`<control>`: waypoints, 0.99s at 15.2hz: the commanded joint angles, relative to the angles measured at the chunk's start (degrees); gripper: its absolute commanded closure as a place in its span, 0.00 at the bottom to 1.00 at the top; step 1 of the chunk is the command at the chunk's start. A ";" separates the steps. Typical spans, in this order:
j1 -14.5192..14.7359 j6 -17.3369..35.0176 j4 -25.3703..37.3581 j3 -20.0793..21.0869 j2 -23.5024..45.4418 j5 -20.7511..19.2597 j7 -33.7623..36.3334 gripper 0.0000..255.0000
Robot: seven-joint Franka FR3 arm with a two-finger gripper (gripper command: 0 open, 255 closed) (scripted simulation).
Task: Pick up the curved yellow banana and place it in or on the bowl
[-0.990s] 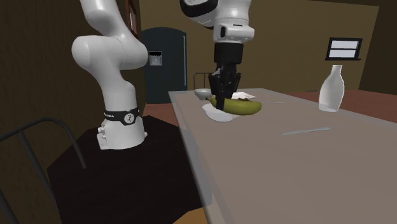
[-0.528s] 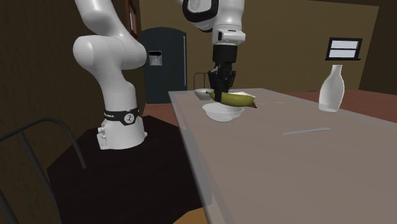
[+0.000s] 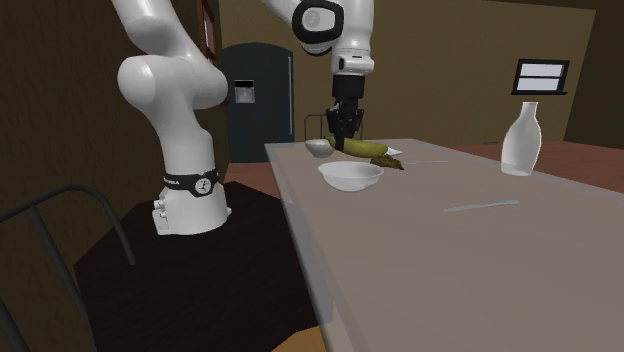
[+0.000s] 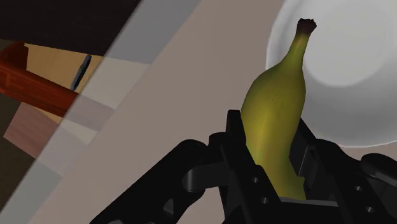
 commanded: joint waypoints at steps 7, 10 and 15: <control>4.59 -0.18 5.03 9.35 3.61 2.56 12.69 1.00; 4.22 2.73 3.96 10.21 5.54 2.17 13.14 1.00; 3.38 7.71 2.42 11.68 9.21 0.97 14.23 1.00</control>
